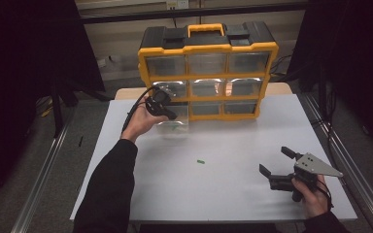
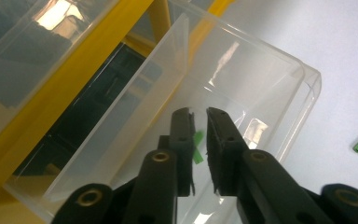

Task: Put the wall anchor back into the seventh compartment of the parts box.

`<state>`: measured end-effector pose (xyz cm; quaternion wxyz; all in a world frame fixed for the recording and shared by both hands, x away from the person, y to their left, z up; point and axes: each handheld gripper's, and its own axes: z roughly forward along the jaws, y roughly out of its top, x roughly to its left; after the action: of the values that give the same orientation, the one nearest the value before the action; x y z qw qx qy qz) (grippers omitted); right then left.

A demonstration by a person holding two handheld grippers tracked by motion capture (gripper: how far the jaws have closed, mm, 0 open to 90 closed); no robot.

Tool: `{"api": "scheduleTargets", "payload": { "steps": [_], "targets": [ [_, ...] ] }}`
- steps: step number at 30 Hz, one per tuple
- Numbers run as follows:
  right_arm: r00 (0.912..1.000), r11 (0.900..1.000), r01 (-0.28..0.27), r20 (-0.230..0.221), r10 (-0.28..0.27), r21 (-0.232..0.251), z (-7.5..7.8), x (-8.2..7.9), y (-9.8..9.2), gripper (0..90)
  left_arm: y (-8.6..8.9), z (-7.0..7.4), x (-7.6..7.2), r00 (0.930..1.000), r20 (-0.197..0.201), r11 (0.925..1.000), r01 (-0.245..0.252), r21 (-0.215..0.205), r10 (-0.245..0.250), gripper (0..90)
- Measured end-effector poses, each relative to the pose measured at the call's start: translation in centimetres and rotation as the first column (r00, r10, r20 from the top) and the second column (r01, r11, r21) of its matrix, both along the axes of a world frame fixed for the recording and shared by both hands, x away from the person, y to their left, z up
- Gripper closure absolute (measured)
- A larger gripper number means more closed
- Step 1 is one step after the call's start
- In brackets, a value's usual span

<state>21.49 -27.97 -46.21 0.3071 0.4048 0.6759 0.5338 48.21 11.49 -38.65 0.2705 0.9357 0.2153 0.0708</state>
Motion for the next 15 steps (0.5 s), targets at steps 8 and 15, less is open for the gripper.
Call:
{"api": "scheduleTargets", "payload": {
  "steps": [8,15],
  "targets": [
    [1.0000,1.000,0.001,0.001,-0.001,0.000,0.0,0.0,0.0,0.6,0.6,0.7,-0.2,1.0000,0.002,0.9993,0.008,-0.035,-0.008,80.7],
    [1.0000,1.000,0.000,0.002,0.000,-0.001,0.0,0.0,0.0,0.6,1.0,1.2,-1.0,0.9995,0.011,0.9908,-0.027,-0.133,0.028,75.5]
  ]
}}
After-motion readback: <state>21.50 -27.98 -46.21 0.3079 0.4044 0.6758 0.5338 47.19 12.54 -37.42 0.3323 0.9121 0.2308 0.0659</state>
